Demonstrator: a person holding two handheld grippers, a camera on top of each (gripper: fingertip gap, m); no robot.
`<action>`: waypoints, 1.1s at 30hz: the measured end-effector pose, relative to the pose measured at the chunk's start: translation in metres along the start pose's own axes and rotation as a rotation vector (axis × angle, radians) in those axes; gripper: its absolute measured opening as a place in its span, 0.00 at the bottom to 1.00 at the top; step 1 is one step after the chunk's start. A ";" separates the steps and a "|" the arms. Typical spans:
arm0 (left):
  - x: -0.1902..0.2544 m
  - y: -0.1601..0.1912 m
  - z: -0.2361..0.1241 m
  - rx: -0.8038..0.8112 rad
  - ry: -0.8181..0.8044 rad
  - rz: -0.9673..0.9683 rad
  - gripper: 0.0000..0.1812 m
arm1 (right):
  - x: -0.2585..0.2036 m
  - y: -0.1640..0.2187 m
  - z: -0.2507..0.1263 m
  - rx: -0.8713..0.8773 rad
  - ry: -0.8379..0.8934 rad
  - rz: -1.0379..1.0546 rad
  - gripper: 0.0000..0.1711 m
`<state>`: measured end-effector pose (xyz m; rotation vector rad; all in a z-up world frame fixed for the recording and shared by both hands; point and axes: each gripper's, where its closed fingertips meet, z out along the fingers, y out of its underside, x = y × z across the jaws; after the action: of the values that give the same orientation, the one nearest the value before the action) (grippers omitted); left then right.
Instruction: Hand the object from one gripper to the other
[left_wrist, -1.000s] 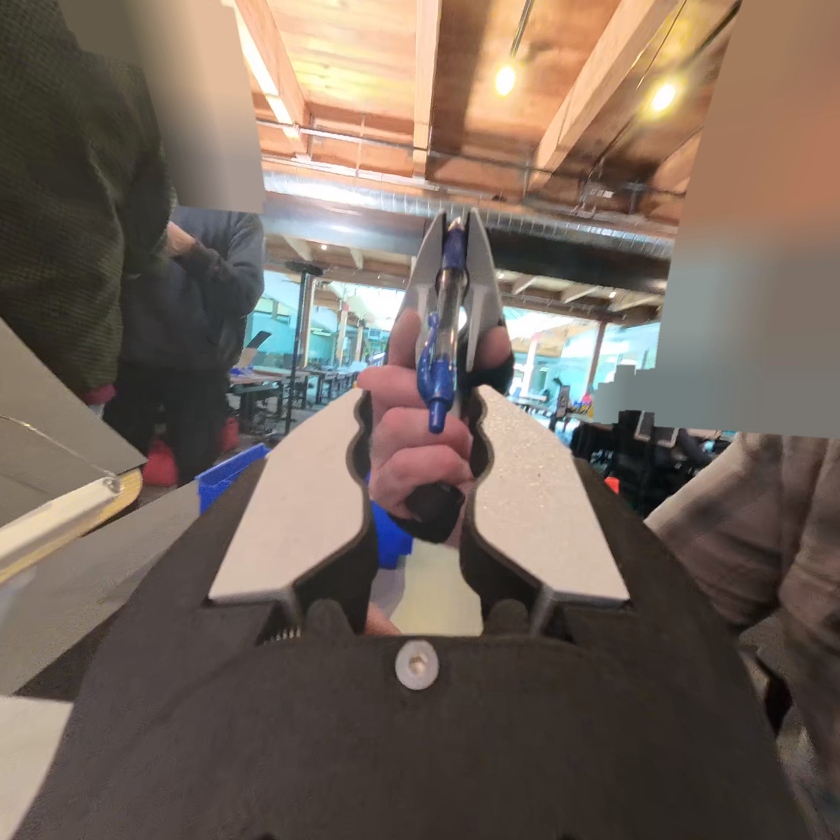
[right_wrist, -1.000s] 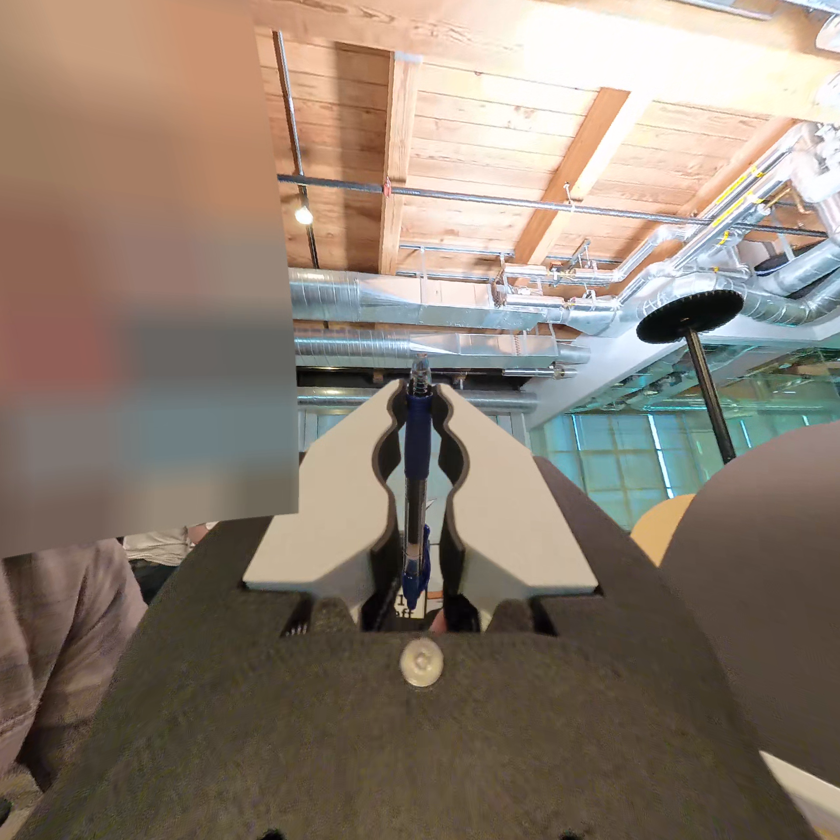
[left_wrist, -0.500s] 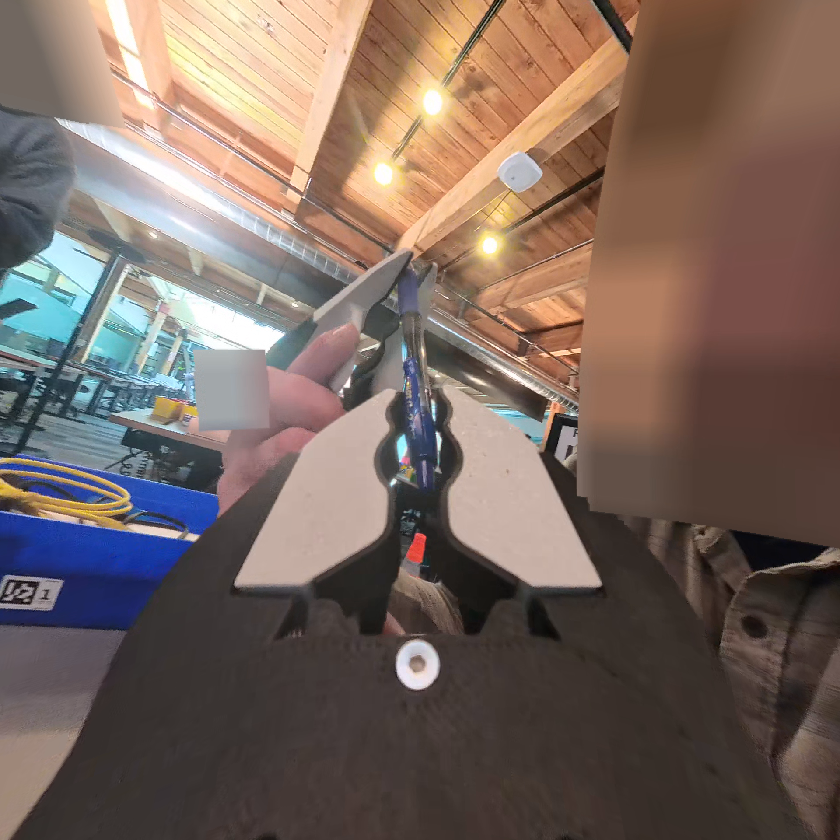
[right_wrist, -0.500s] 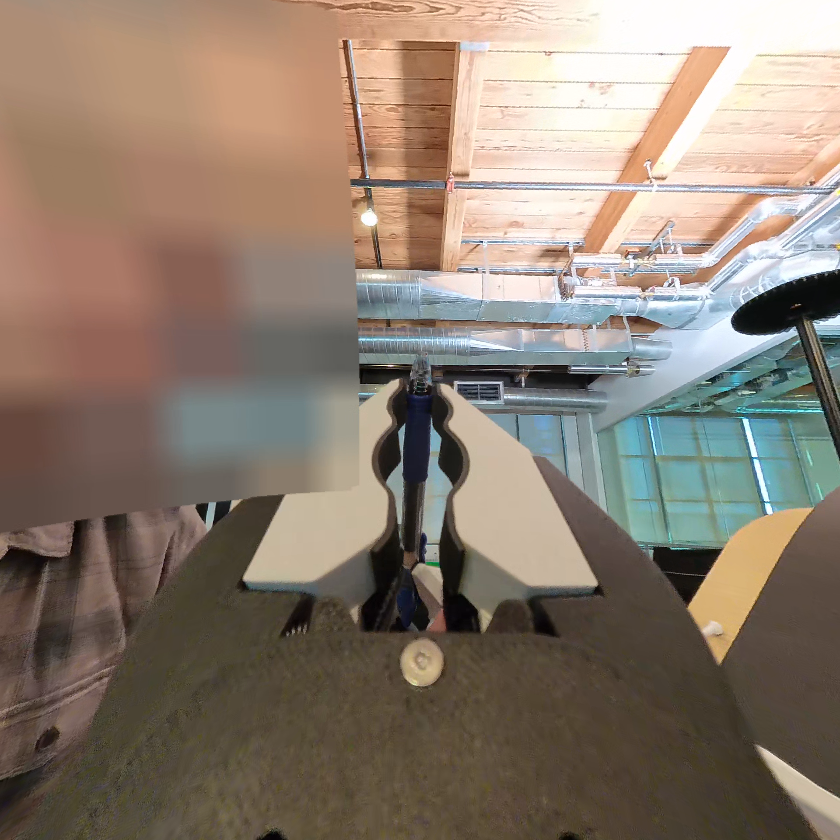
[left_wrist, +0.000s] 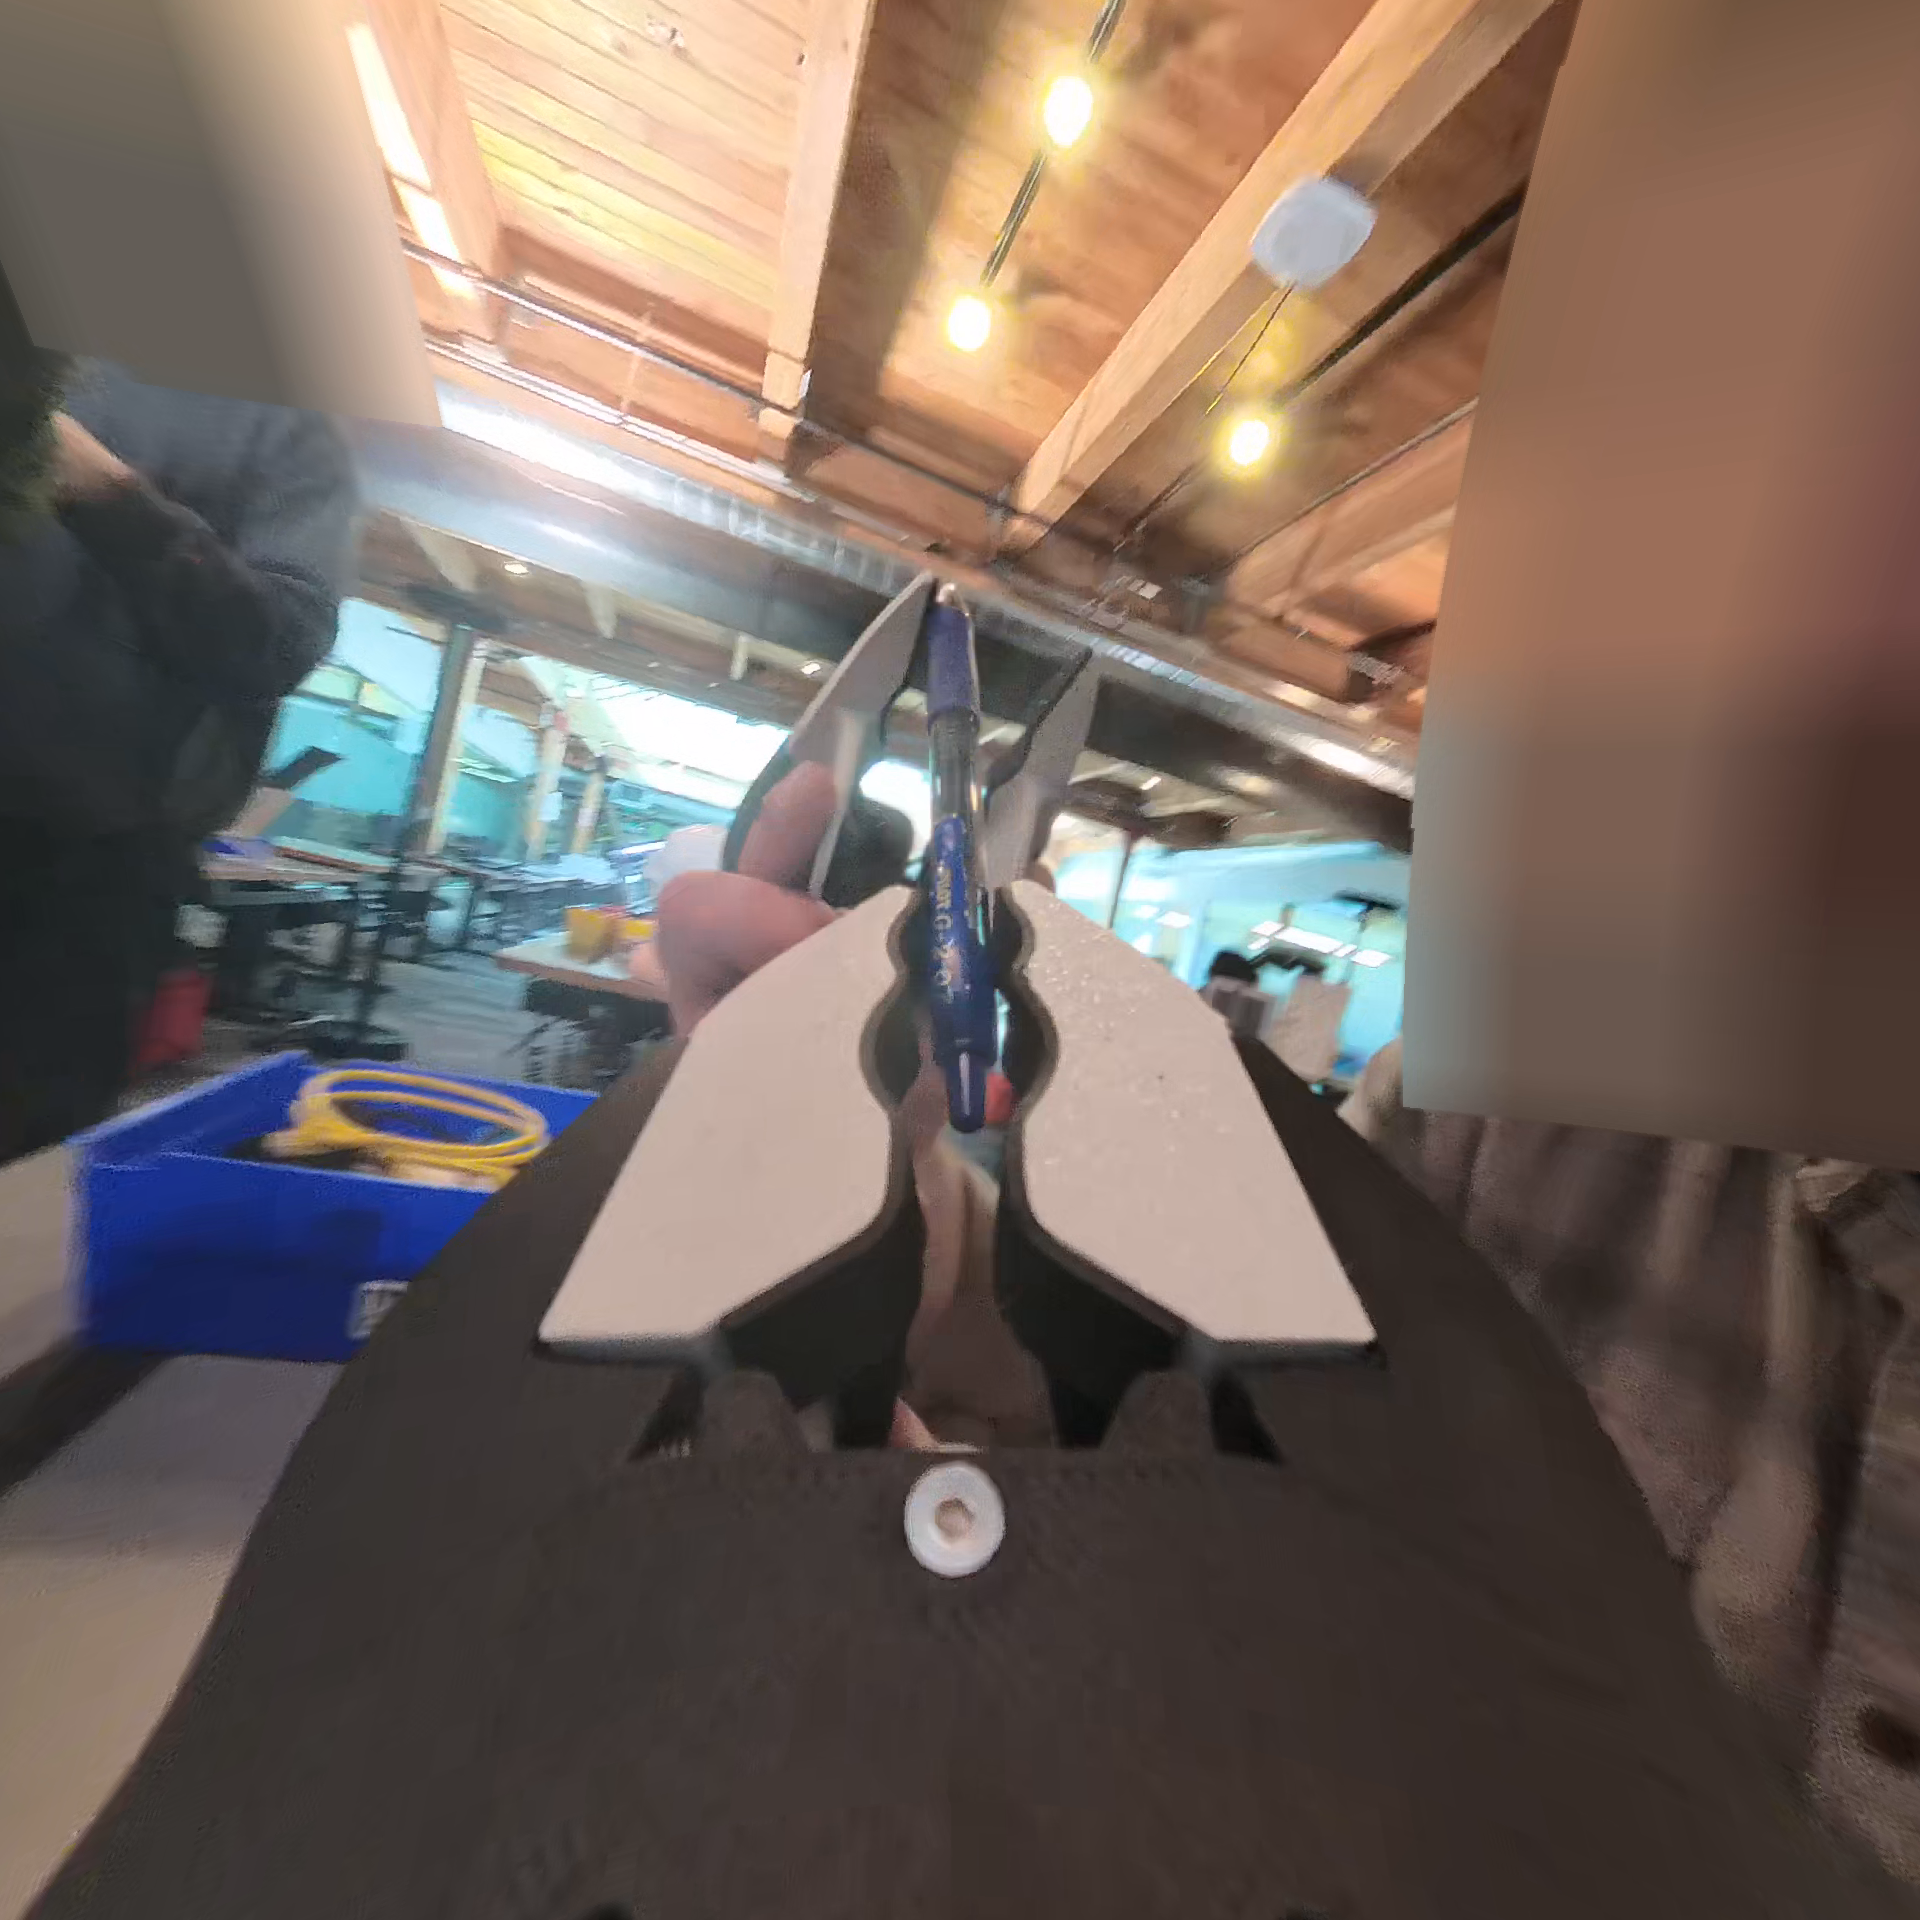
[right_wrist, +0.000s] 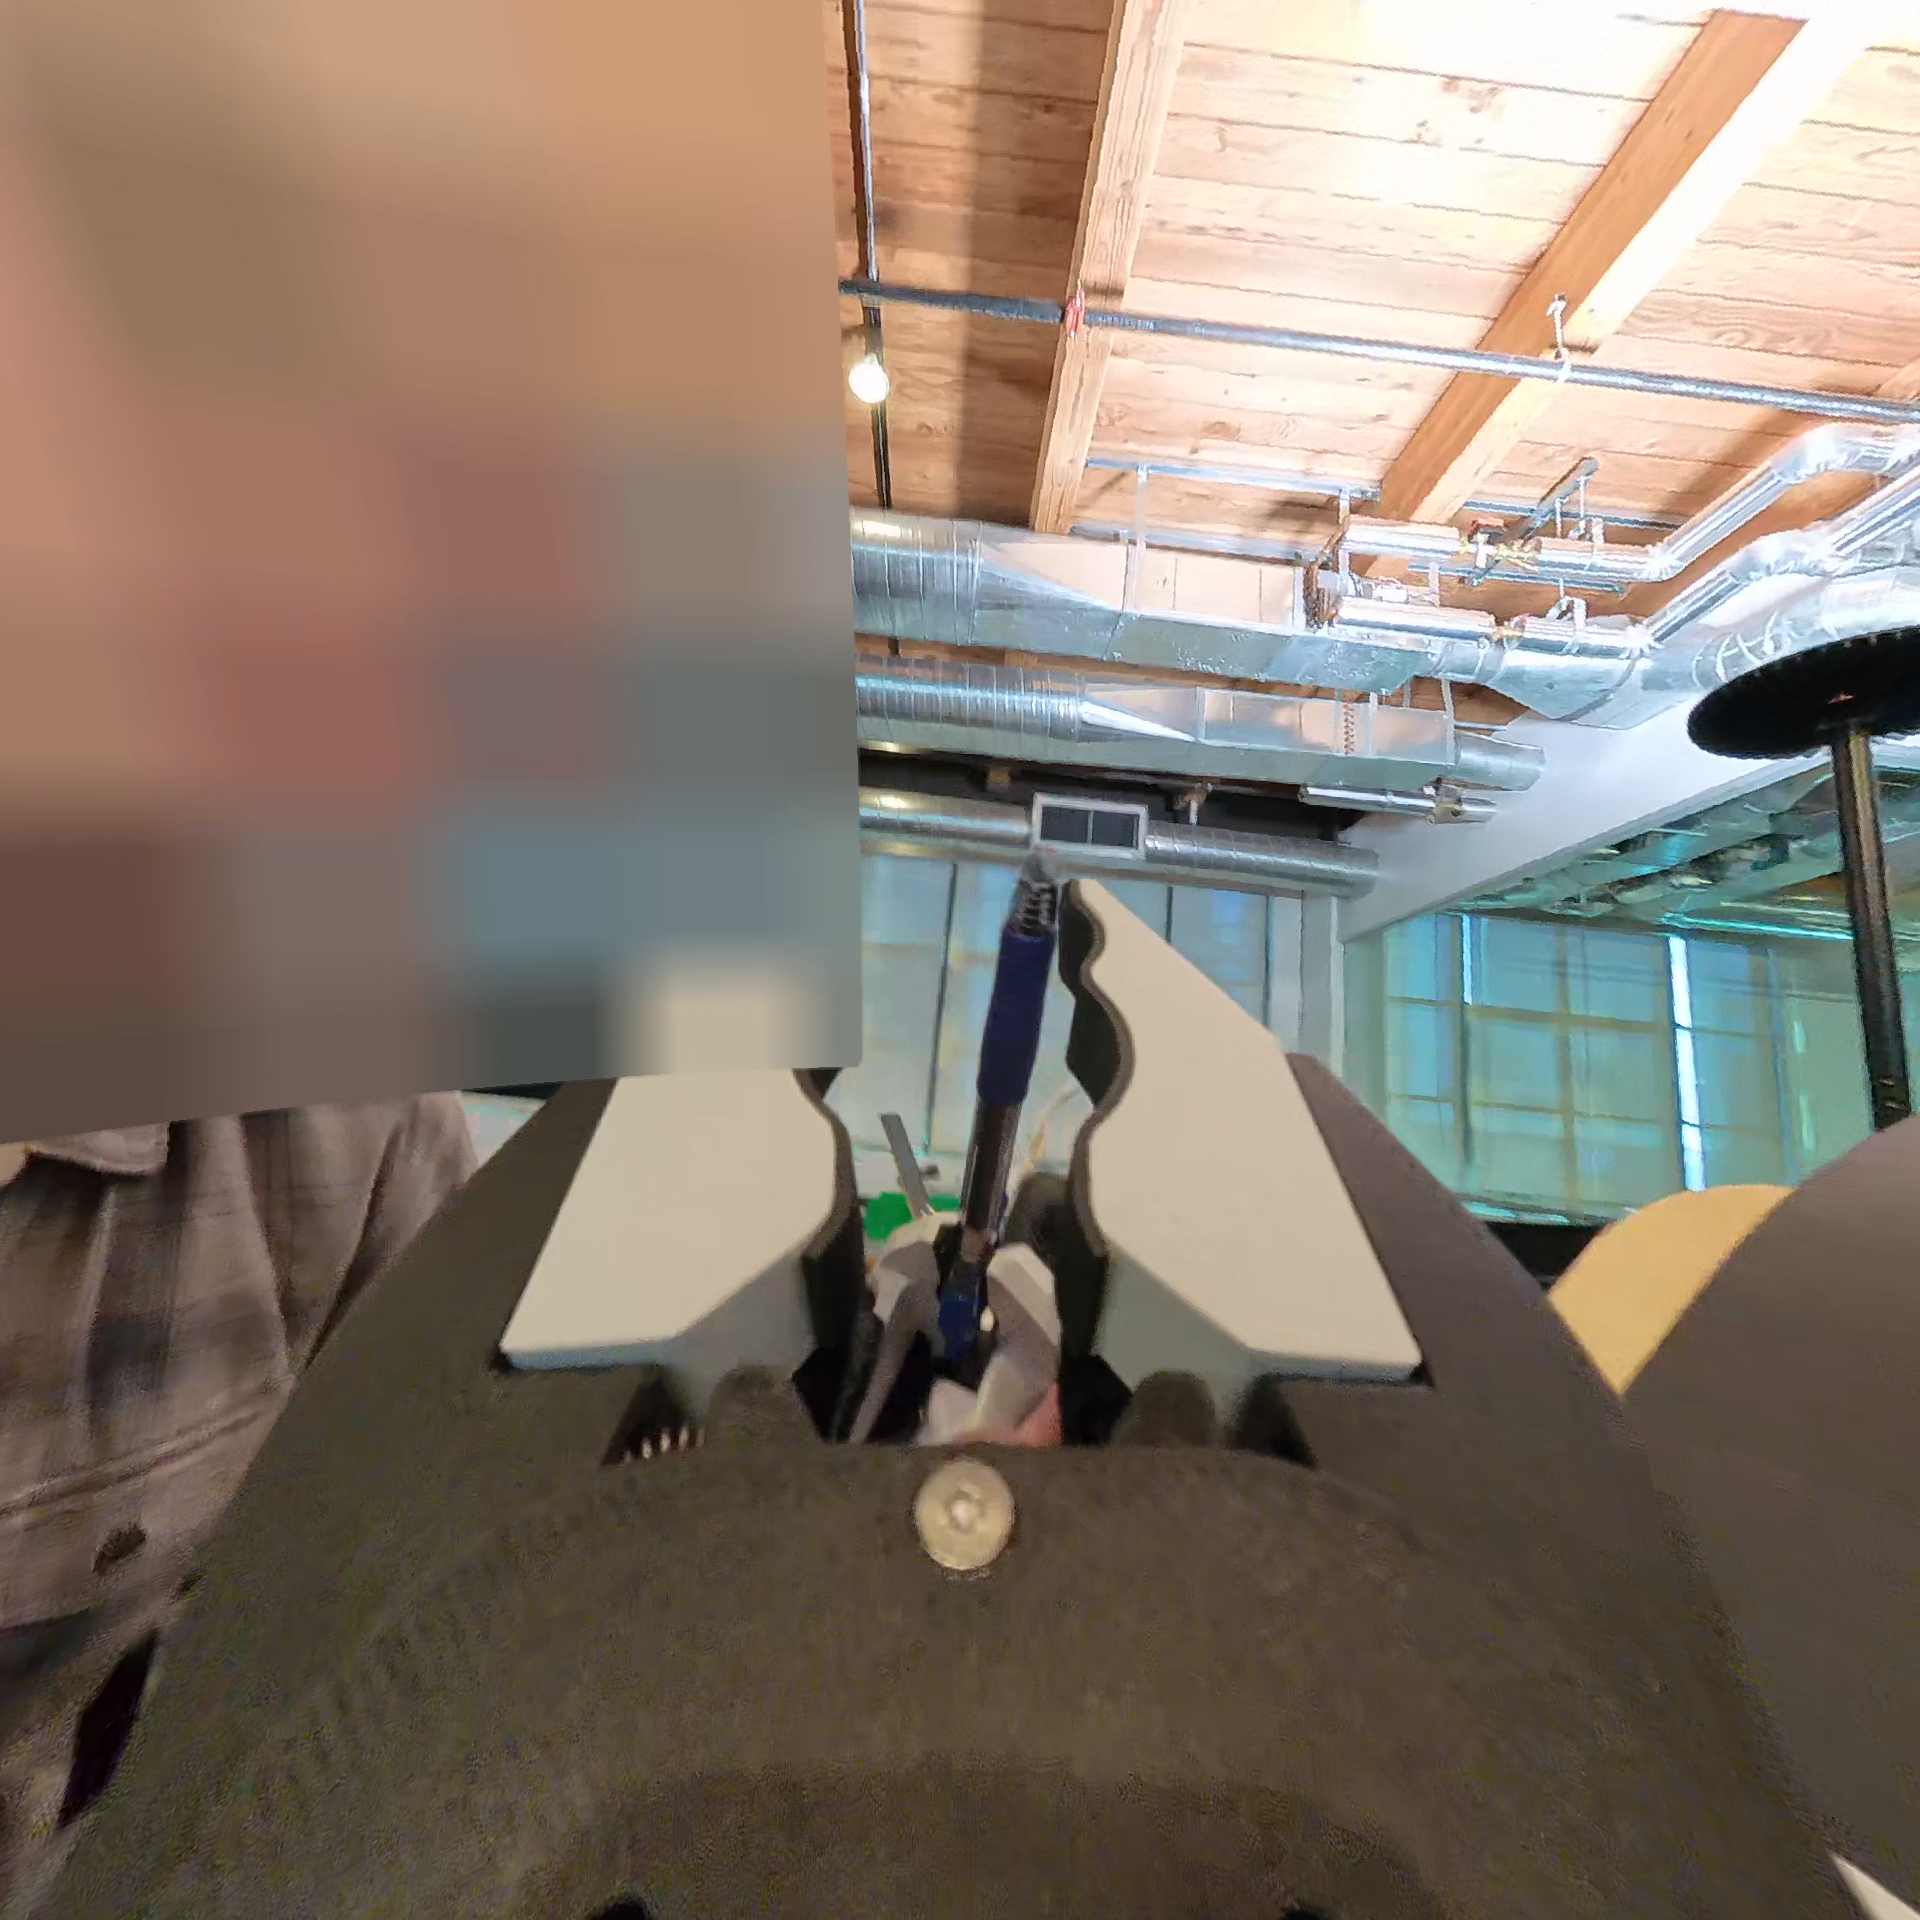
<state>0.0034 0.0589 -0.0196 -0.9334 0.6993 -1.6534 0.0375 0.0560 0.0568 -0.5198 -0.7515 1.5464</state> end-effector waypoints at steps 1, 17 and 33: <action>-0.002 -0.002 -0.002 -0.042 -0.030 0.062 0.06 | 0.003 0.002 -0.001 -0.059 0.015 -0.035 0.21; -0.032 0.005 -0.035 -0.734 -0.429 0.723 0.06 | 0.041 0.067 -0.068 -1.228 0.172 -1.030 0.18; -0.042 -0.002 -0.034 -0.710 -0.548 0.665 0.06 | 0.080 0.082 -0.070 -1.306 0.229 -1.480 0.05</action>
<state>-0.0214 0.0995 -0.0453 -1.3791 1.0783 -0.5072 0.0207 0.1456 -0.0418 -0.7390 -1.4232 -0.5039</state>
